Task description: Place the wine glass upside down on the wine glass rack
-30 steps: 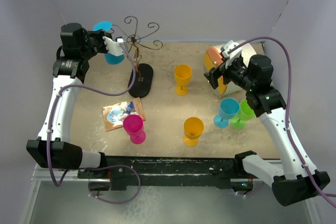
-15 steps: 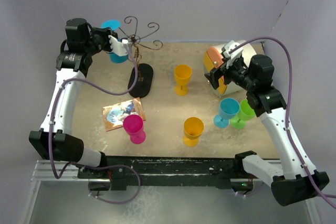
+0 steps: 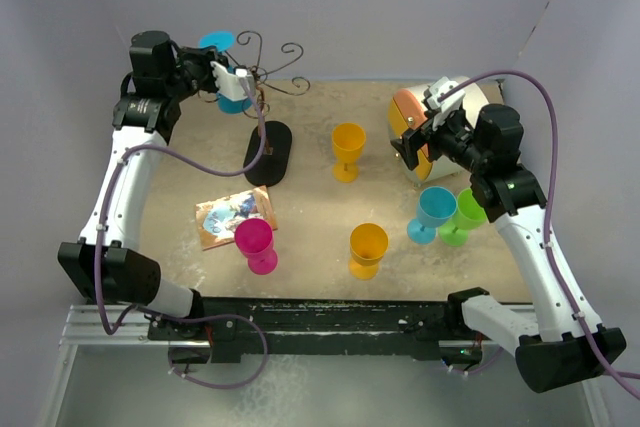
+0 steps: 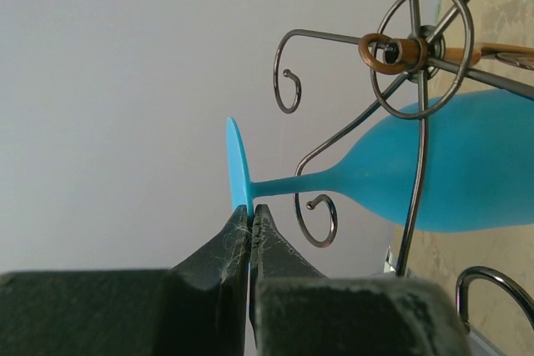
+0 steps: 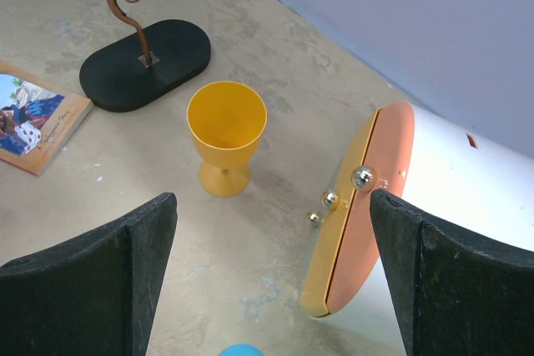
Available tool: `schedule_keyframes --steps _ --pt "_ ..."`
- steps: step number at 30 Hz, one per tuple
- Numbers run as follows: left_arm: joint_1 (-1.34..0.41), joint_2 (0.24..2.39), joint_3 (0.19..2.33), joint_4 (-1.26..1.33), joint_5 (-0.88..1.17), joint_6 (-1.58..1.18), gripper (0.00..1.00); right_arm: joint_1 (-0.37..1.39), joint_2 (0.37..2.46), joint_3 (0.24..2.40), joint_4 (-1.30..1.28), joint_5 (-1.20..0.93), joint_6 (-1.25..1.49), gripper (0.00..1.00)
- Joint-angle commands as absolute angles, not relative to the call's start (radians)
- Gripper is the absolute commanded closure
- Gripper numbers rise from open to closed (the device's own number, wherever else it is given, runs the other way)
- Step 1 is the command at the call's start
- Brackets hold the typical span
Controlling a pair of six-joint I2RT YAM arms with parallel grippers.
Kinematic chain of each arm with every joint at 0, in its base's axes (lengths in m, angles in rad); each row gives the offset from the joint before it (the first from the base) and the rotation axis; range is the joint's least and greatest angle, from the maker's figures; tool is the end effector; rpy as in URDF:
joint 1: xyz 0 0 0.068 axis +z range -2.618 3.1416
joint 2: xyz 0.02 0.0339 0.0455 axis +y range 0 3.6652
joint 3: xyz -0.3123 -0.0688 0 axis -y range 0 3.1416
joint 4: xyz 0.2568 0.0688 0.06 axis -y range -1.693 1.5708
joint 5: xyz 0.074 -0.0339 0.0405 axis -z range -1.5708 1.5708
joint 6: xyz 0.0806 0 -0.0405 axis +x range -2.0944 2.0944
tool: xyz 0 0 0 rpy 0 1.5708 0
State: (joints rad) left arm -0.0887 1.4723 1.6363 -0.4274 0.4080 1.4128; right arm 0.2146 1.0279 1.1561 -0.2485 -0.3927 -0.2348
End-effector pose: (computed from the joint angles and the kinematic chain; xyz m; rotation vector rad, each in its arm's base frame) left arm 0.3714 -0.0651 0.4869 1.4571 1.1376 0.5619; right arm 0.2407 0.0840 0.4554 -0.6576 1.5587 0.3165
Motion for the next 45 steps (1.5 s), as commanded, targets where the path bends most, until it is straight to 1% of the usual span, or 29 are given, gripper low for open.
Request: schedule_keyframes --steps 1,9,32,45 --pt "-0.102 1.476 1.643 -0.325 0.387 1.355 1.0 0.209 1.022 1.158 -0.216 -0.414 -0.224 0.0" --pt "-0.106 1.491 1.644 -0.291 0.333 1.318 1.0 0.204 1.02 1.157 -0.215 -0.414 -0.222 0.0" --pt "-0.112 1.544 1.678 -0.334 0.198 1.315 0.99 0.198 1.019 1.156 -0.216 -0.419 -0.223 0.0" --pt "-0.112 1.537 1.671 -0.352 0.164 1.293 0.98 0.196 1.019 1.155 -0.215 -0.419 -0.224 0.0"
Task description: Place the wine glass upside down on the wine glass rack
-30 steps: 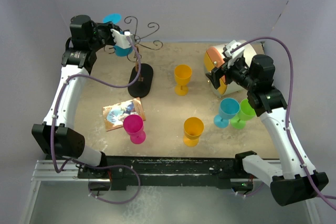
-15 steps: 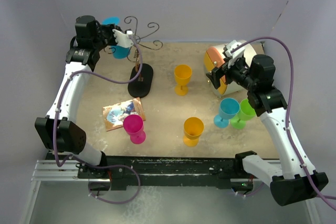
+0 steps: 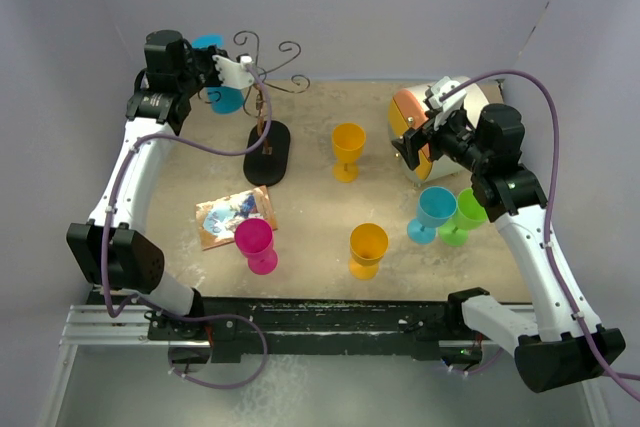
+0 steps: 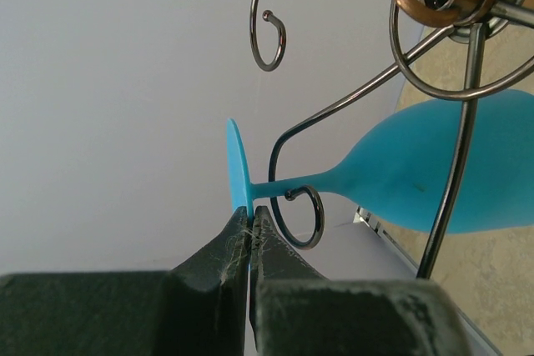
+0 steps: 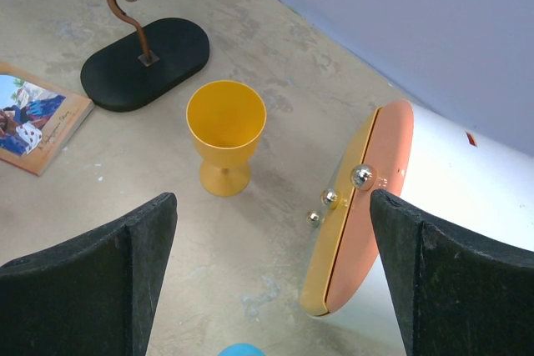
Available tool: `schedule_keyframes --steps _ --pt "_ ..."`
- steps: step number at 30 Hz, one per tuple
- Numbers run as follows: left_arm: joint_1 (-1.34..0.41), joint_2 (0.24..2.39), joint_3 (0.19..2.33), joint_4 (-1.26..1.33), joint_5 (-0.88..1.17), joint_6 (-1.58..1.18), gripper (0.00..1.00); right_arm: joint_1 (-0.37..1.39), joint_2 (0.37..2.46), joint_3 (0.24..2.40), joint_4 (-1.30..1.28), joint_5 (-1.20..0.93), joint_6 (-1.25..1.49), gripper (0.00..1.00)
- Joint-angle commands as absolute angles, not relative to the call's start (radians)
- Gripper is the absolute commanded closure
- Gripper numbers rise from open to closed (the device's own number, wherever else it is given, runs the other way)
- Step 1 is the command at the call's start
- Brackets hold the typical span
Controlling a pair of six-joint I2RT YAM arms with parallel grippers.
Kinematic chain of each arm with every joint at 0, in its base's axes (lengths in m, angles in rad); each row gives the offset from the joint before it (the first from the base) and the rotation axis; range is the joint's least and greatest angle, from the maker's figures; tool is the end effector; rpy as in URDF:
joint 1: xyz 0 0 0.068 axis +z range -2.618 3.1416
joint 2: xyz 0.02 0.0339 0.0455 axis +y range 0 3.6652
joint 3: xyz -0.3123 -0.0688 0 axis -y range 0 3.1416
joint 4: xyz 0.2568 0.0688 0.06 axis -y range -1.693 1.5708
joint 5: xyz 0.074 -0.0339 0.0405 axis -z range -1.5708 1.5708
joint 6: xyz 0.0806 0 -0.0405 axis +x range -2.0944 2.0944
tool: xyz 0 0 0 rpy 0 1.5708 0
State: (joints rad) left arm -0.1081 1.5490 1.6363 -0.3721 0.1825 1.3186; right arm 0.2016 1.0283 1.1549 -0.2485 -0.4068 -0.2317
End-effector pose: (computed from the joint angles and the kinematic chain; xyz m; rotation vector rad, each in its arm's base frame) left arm 0.4069 -0.0589 0.4648 1.3422 1.3519 0.6671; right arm 0.2414 0.0819 0.4549 -0.6549 1.5611 0.3213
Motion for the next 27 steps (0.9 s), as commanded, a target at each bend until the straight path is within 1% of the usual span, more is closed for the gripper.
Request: schedule_keyframes --steps 1,22,27 --pt "-0.112 1.537 1.669 -0.352 0.165 1.294 0.98 0.195 1.019 1.155 -0.215 -0.419 -0.225 0.0" --pt "-0.114 1.468 1.618 -0.385 0.175 1.308 0.96 0.192 1.02 1.154 -0.212 -0.418 -0.23 0.0" --pt "-0.115 1.451 1.614 -0.414 0.205 1.308 0.95 0.19 1.02 1.154 -0.212 -0.418 -0.231 0.0"
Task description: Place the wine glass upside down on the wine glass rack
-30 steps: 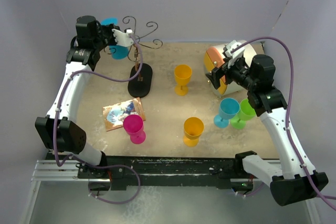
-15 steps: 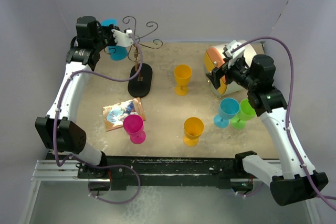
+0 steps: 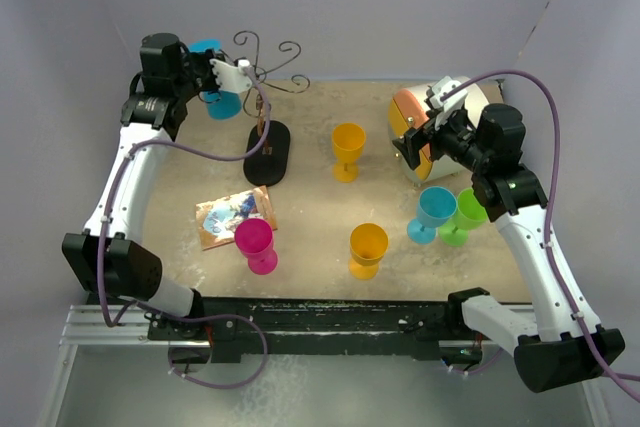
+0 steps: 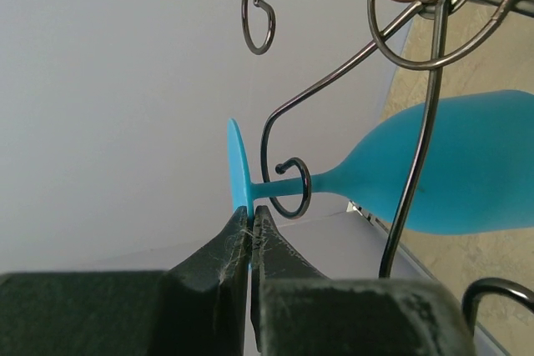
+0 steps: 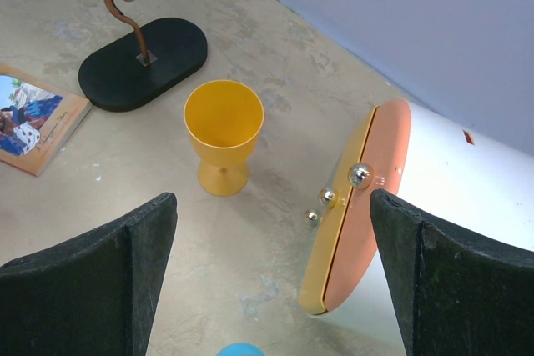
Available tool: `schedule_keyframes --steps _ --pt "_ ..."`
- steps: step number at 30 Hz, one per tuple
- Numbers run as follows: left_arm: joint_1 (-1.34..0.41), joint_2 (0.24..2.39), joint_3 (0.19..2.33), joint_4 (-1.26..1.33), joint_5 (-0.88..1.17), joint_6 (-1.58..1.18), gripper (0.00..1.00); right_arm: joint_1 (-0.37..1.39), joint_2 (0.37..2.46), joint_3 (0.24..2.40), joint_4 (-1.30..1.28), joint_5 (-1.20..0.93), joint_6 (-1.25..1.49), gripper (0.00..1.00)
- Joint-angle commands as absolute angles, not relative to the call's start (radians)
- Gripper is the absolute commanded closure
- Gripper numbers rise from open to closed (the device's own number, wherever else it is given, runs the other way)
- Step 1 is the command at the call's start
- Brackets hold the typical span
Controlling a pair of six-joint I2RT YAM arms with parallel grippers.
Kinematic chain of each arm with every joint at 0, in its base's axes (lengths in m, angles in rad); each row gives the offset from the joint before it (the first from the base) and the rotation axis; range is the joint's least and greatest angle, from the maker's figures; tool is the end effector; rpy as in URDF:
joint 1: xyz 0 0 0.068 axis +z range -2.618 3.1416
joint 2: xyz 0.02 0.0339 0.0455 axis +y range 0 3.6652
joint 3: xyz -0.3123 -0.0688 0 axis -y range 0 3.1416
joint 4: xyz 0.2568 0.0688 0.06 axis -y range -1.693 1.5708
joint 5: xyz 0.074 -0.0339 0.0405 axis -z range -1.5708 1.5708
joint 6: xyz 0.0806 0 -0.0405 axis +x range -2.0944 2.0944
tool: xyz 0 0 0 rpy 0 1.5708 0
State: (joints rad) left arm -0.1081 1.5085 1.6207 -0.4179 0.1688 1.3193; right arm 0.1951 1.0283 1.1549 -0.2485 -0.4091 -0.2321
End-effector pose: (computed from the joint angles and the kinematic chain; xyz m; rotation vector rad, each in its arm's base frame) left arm 0.3916 -0.0561 0.4674 1.3499 1.3765 0.6691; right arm 0.2418 0.0805 0.4549 -0.6516 1.5621 0.3180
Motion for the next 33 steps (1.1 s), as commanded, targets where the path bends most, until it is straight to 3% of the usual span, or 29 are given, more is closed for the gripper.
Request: schedule_keyframes --steps 1,19,33 --pt "-0.115 1.448 1.612 -0.423 0.214 1.31 0.94 0.189 1.021 1.155 -0.213 -0.419 -0.231 0.0" --pt "-0.141 1.441 1.58 -0.466 0.218 1.329 0.88 0.184 1.022 1.154 -0.21 -0.414 -0.238 0.0" --pt "-0.142 1.416 1.578 -0.485 0.207 1.326 0.73 0.183 1.023 1.154 -0.209 -0.415 -0.241 0.0"
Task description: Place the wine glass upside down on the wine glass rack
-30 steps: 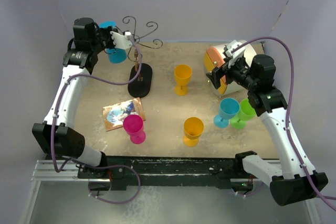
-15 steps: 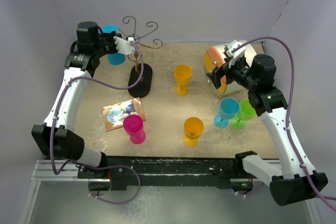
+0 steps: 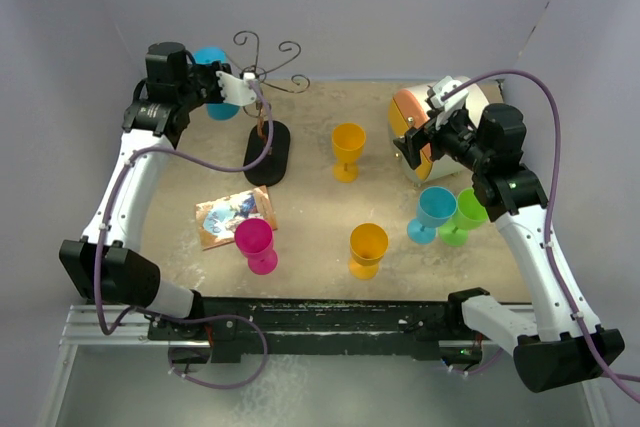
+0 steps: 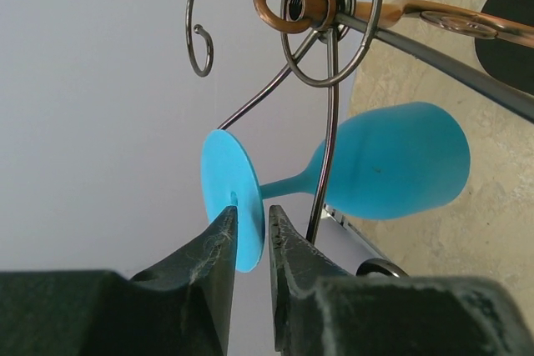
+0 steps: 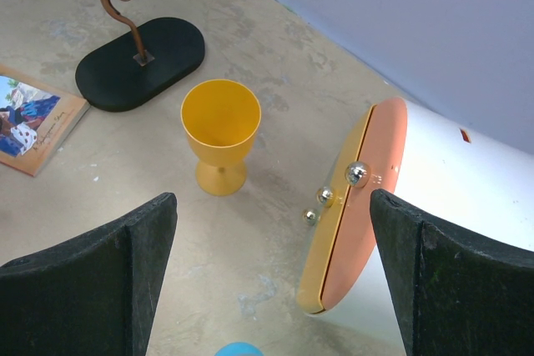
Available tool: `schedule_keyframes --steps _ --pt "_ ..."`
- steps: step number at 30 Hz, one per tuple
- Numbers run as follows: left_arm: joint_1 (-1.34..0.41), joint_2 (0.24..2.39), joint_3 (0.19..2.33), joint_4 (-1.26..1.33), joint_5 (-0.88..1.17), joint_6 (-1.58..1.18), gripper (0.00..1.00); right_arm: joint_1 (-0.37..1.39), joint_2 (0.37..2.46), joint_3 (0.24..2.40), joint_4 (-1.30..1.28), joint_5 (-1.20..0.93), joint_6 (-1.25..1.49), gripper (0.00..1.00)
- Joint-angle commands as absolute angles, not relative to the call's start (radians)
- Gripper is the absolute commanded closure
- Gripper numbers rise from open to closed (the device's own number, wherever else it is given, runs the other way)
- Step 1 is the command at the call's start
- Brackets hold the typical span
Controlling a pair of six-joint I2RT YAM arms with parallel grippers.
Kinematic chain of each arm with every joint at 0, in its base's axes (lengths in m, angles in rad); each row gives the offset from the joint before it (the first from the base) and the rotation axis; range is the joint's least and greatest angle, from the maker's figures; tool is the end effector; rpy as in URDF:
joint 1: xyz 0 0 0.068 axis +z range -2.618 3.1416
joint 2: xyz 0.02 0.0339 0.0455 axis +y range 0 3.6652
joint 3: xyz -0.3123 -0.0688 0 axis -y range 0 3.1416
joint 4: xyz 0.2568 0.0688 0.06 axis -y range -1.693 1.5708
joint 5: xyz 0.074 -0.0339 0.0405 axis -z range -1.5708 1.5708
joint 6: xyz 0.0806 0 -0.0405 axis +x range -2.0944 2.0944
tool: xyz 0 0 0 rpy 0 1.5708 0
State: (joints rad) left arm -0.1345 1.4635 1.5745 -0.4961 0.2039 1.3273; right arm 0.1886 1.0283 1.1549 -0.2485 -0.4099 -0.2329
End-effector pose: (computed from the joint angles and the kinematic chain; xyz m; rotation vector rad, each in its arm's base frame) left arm 0.3713 -0.0667 0.4546 1.4298 1.3894 0.5843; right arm 0.2423 0.0789 0.4549 -0.6475 1.5634 0.3132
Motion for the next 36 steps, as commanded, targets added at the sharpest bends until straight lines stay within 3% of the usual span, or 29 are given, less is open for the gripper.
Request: schedule_keyframes --steps 1,17,28,36 --pt "-0.143 1.413 1.576 -0.482 0.207 1.322 0.72 0.183 1.023 1.154 -0.209 -0.414 -0.241 0.0" --pt "-0.142 1.308 1.554 -0.447 0.243 1.211 0.54 0.18 1.026 1.152 -0.205 -0.419 -0.241 0.0" --pt "-0.141 1.142 1.558 -0.485 0.369 0.714 0.38 0.179 1.047 1.22 -0.31 -0.448 -0.368 0.01" --pt "-0.14 1.064 1.503 -0.503 0.207 0.352 0.07 0.233 1.148 1.37 -0.766 -0.67 -0.619 0.12"
